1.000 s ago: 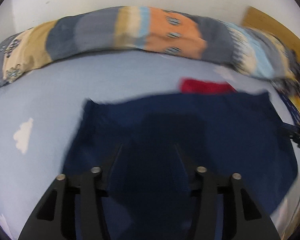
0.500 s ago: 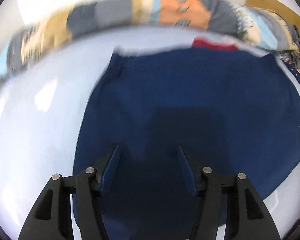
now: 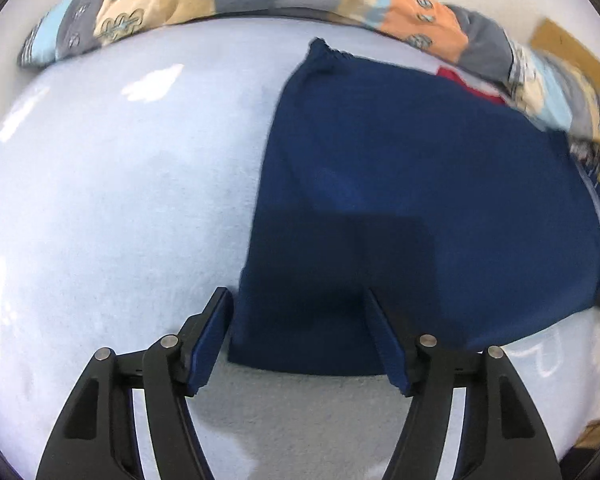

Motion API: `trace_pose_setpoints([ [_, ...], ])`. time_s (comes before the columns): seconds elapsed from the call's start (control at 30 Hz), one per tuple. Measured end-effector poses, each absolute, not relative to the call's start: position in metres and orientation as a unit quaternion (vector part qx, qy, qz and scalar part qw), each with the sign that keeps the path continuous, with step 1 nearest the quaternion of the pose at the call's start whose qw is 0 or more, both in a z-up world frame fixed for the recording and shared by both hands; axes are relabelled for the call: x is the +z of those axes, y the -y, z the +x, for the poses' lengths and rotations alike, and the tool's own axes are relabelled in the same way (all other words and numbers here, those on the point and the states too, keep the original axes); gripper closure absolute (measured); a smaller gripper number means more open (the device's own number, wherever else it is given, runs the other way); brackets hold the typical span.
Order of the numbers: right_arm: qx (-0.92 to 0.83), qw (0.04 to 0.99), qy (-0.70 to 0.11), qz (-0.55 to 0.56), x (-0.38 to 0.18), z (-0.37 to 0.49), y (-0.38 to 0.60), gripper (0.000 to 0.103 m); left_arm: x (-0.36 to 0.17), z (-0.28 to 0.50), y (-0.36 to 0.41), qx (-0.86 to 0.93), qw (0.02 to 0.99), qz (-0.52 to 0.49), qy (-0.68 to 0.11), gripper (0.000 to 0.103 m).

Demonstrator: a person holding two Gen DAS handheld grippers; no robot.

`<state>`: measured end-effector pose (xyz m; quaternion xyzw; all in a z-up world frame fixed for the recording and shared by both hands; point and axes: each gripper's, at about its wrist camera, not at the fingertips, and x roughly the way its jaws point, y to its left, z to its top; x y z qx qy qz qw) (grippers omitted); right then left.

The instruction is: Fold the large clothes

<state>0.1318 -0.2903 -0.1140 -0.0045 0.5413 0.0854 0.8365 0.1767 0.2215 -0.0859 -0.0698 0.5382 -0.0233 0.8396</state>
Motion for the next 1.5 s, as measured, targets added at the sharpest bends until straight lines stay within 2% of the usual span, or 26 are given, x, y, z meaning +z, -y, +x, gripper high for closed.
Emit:
trace_pose_setpoints([
  [0.13,0.12,0.859,-0.497,0.015,-0.066,0.14,0.281,0.061,-0.047,0.185,-0.223,-0.038,0.864,-0.075,-0.496,0.037],
  [0.27,0.155,0.87,-0.468,0.003,-0.048,0.171,0.24,0.058,-0.029,0.223,-0.204,-0.059,0.871,-0.074,-0.482,0.037],
  [0.37,0.189,0.869,-0.457,-0.023,-0.058,0.204,0.184,0.056,-0.035,0.254,-0.169,-0.065,0.871,-0.051,-0.485,0.036],
  [0.53,0.184,0.842,-0.503,-0.061,-0.112,0.236,0.135,0.051,-0.089,0.274,-0.139,-0.045,0.85,-0.018,-0.524,0.033],
  [0.67,0.192,0.838,-0.51,-0.03,-0.106,0.239,0.147,0.051,-0.078,0.274,-0.127,-0.05,0.854,-0.02,-0.517,0.032],
  [0.73,0.178,0.859,-0.48,-0.016,-0.088,0.247,0.16,0.05,-0.065,0.276,-0.125,-0.051,0.863,-0.027,-0.502,0.032],
  [0.83,0.101,0.879,-0.466,-0.006,-0.073,0.273,0.193,0.048,-0.061,0.284,-0.119,-0.037,0.866,-0.025,-0.499,0.031],
  [0.93,0.014,0.866,-0.5,-0.008,-0.092,0.292,0.235,0.044,-0.081,0.292,-0.118,-0.03,0.852,-0.039,-0.521,0.025],
  [1.0,0.021,0.862,-0.506,0.014,-0.11,0.288,0.252,0.043,-0.091,0.288,-0.114,-0.015,0.859,-0.023,-0.511,0.019],
  [1.1,0.015,0.869,-0.495,0.016,-0.103,0.272,0.256,0.042,-0.086,0.283,-0.113,-0.009,0.857,-0.033,-0.514,0.019],
  [1.23,0.022,0.879,-0.471,0.071,-0.083,0.237,0.253,0.042,-0.072,0.259,-0.119,-0.008,0.863,-0.069,-0.5,0.019],
  [1.33,0.024,0.866,-0.498,0.042,-0.084,0.225,0.236,0.041,-0.083,0.239,-0.115,-0.005,0.852,-0.049,-0.522,0.017],
  [1.4,0.022,0.853,-0.52,0.044,-0.093,0.215,0.232,0.035,-0.084,0.226,-0.113,-0.003,0.853,-0.04,-0.521,0.013],
  [1.43,0.02,0.847,-0.53,0.039,-0.099,0.215,0.225,0.035,-0.083,0.223,-0.113,0.0,0.849,-0.04,-0.526,0.013],
  [1.5,0.001,0.856,-0.517,0.012,-0.096,0.198,0.211,0.035,-0.072,0.212,-0.111,0.008,0.851,-0.043,-0.523,0.014],
])
